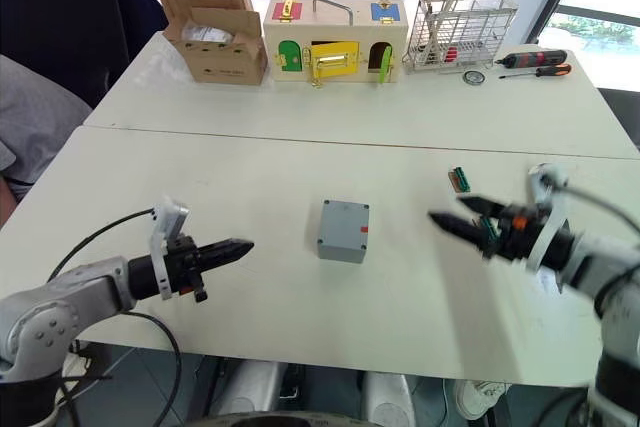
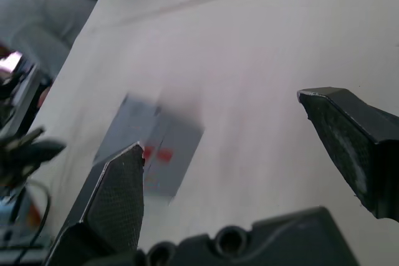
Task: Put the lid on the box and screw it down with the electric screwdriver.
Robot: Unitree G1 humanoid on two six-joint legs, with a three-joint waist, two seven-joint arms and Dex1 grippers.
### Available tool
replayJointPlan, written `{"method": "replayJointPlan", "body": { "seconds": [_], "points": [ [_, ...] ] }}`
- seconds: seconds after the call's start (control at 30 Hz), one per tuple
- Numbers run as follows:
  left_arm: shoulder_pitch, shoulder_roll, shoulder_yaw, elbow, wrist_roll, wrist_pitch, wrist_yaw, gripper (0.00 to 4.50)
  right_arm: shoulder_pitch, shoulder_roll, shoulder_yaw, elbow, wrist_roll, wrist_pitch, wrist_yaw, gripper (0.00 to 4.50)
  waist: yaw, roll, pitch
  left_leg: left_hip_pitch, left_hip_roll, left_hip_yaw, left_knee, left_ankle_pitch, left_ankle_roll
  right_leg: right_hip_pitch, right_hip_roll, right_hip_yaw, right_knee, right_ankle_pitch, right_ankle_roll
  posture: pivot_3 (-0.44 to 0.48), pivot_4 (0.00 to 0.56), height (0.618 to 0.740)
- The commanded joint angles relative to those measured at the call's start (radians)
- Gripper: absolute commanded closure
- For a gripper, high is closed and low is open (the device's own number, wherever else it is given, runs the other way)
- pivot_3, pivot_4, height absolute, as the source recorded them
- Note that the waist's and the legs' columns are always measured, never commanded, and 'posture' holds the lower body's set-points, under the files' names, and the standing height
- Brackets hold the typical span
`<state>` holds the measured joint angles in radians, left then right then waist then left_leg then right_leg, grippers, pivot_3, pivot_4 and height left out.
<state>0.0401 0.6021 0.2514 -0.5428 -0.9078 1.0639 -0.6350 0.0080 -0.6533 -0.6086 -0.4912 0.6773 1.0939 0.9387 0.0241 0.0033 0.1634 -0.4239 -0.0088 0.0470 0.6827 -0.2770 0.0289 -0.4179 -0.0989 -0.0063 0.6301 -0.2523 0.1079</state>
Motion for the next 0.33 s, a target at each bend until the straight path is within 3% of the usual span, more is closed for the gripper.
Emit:
{"method": "replayJointPlan", "body": {
  "seconds": [0.03,0.13,0.33],
  "points": [
    [0.069,0.047,-0.023,-0.067,0.021,-0.041,-0.033,4.50,0.119,-0.022,-0.020,-0.074,0.030,-0.102,0.057,0.01,-0.007,-0.002,-0.001,0.003,0.000,0.001,0.000,-0.001,0.001,0.004,-0.002,0.001,-0.002,0.000,-0.001,0.000,0.150,0.731],
    [0.112,0.063,-0.046,-0.077,0.050,-0.082,-0.041,4.50,0.186,-0.024,0.034,-0.057,0.002,-0.186,0.068,0.01,-0.014,-0.004,-0.002,0.012,0.000,0.001,-0.004,-0.005,0.000,0.012,-0.004,0.001,-0.009,0.000,-0.002,0.000,0.150,0.731],
    [0.146,0.079,-0.075,-0.062,0.114,-0.160,-0.053,4.50,0.231,-0.029,0.129,-0.022,-0.036,-0.301,0.050,0.01,-0.014,-0.004,-0.002,0.013,0.000,0.002,-0.017,-0.003,-0.004,0.010,-0.005,0.002,-0.015,0.000,-0.002,0.000,0.150,0.731]
  ]
}}
